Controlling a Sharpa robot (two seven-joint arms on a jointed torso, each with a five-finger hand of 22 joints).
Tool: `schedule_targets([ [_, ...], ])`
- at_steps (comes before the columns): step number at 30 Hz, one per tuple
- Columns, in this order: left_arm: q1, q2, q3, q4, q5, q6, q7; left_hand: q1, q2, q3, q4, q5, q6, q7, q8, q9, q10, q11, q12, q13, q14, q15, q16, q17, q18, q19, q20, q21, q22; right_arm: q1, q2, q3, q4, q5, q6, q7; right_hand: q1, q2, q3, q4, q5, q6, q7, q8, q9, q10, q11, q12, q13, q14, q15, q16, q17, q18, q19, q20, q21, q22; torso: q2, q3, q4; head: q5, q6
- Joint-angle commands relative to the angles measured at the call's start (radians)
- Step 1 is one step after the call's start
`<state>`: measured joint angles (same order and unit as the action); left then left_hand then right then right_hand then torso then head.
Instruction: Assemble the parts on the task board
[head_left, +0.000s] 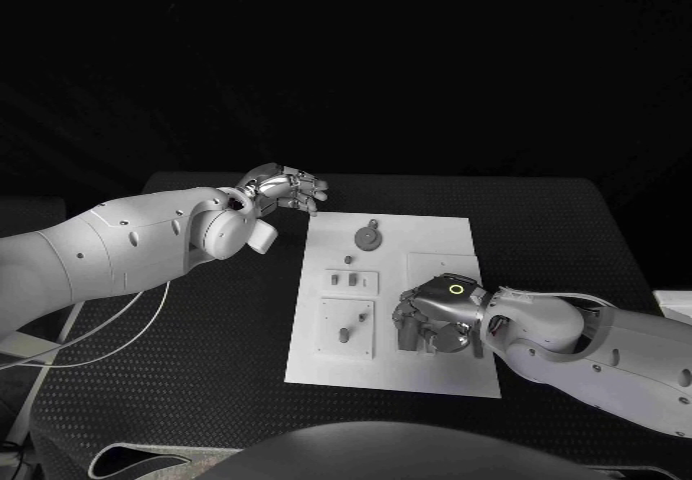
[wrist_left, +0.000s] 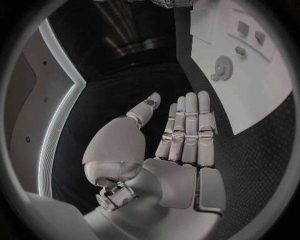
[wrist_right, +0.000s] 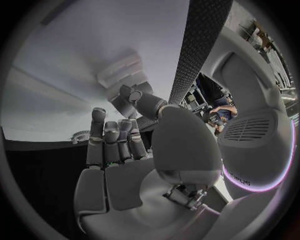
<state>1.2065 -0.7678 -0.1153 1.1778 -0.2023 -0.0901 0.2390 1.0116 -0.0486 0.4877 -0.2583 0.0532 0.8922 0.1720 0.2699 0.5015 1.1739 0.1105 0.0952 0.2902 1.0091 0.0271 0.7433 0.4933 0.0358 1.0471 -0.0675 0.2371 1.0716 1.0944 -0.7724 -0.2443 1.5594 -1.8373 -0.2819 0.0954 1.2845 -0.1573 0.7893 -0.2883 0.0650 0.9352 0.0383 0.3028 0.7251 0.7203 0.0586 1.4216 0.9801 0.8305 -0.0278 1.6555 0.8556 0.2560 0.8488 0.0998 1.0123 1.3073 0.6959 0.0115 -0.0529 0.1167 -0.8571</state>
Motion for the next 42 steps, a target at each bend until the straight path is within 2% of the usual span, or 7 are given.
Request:
schedule_targets([
  [1,0.0,0.002,0.001,0.001,0.005,0.018,0.003,-0.008,-0.001,-0.002,0.006,0.003,-0.008,0.001,0.005,-0.001,-0.001,0.004,-0.005,-0.001,0.005,0.004,-0.004,0.002,0.015,0.004,-0.001,-0.006,0.001,-0.003,-0.004,-0.003,0.001,0.007,-0.003,0.016,-0.011,0.01,0.003,0.008,0.003,0.099,0.034,0.012,0.009,0.002,-0.004,0.008,-0.003,0.004,-0.002,0.02,-0.002,0.006,0.007,-0.004,0.005,0.011,0.0,0.0003,-0.0002,0.0,0.001],
  [19,0.0,0.006,0.001,-0.001,0.005,0.023,0.003,-0.011,-0.001,-0.003,0.008,0.003,-0.01,0.002,0.004,-0.002,-0.003,0.005,-0.006,-0.002,0.004,0.004,-0.006,0.004,0.015,0.002,0.0,-0.007,0.002,0.046,-0.002,-0.002,0.02,0.035,-0.017,0.036,-0.023,0.019,0.006,0.009,0.003,0.103,0.035,0.004,0.003,0.002,-0.005,0.012,-0.014,0.007,-0.003,0.022,-0.007,0.006,0.011,-0.006,0.007,0.009,0.0,-0.0002,0.0007,0.001,0.002],
  [31,0.0,0.005,0.001,0.001,0.005,0.025,0.0,-0.013,-0.001,-0.004,0.009,0.003,-0.012,0.003,0.004,-0.003,-0.003,0.005,-0.006,-0.002,0.004,0.005,-0.007,0.005,0.015,0.002,0.0,-0.007,0.002,0.048,0.0,-0.002,0.012,0.041,0.03,0.031,-0.028,0.016,0.006,0.006,0.003,0.104,0.036,0.0,0.001,0.001,-0.006,0.013,-0.019,0.006,-0.004,0.021,-0.01,0.006,0.009,-0.007,0.005,0.008,0.0,-0.0002,-0.001,-0.001,0.003],
  [33,0.0,0.006,0.001,0.001,0.005,0.025,0.0,-0.013,-0.002,-0.004,0.009,0.003,-0.012,0.003,0.004,-0.003,-0.004,0.006,-0.006,-0.002,0.004,0.005,-0.007,0.005,0.015,0.002,0.0,-0.007,0.002,0.048,0.003,-0.002,0.011,0.041,0.04,0.024,-0.027,0.005,0.008,0.001,0.003,0.085,0.042,-0.018,-0.008,-0.009,-0.005,0.011,-0.028,-0.003,-0.004,0.017,-0.015,0.006,-0.001,-0.006,0.0,0.005,0.0,-0.0002,-0.001,-0.001,0.003],
  [34,0.0,0.006,0.001,0.001,0.005,0.024,0.0,-0.014,-0.002,-0.004,0.009,0.003,-0.012,0.003,0.004,-0.003,-0.004,0.006,-0.006,-0.002,0.004,0.005,-0.007,0.005,0.015,0.002,0.0,-0.007,0.002,0.048,0.006,-0.002,0.01,0.029,0.05,0.019,-0.023,-0.008,0.009,0.0,0.003,0.043,0.05,-0.045,-0.022,-0.017,-0.003,0.011,-0.032,-0.01,-0.003,0.016,-0.018,0.006,-0.008,-0.005,-0.004,0.004,0.0,-0.0002,-0.0007,-0.001,0.003],
  [38,0.0,0.004,0.0,0.001,0.005,0.025,-0.001,-0.014,-0.002,-0.004,0.009,0.003,-0.013,0.003,0.004,-0.003,-0.004,0.006,-0.006,-0.002,0.004,0.005,-0.008,0.005,0.015,0.002,0.0,-0.007,0.002,0.048,0.013,-0.003,0.008,0.0,0.051,0.003,-0.004,-0.047,0.004,-0.001,0.003,-0.068,0.01,-0.11,-0.059,-0.046,0.005,0.015,-0.042,-0.036,0.003,0.014,-0.025,0.006,-0.031,0.004,-0.015,0.002,0.0,0.0008,-0.001,-0.001,0.002],
  [42,0.0,0.004,0.0,0.002,0.005,0.025,-0.001,-0.014,-0.002,-0.004,0.009,0.003,-0.013,0.003,0.004,-0.003,-0.004,0.006,-0.006,-0.002,0.004,0.005,-0.008,0.005,0.015,0.002,0.0,-0.007,0.002,0.047,0.023,-0.003,0.0,-0.018,0.074,-0.01,0.005,-0.072,0.005,-0.001,0.003,-0.122,-0.022,-0.134,-0.082,-0.071,0.015,0.014,-0.052,-0.06,0.011,0.009,-0.033,0.006,-0.05,0.014,-0.026,-0.001,0.0,0.0012,-0.0015,-0.001,0.001],
])
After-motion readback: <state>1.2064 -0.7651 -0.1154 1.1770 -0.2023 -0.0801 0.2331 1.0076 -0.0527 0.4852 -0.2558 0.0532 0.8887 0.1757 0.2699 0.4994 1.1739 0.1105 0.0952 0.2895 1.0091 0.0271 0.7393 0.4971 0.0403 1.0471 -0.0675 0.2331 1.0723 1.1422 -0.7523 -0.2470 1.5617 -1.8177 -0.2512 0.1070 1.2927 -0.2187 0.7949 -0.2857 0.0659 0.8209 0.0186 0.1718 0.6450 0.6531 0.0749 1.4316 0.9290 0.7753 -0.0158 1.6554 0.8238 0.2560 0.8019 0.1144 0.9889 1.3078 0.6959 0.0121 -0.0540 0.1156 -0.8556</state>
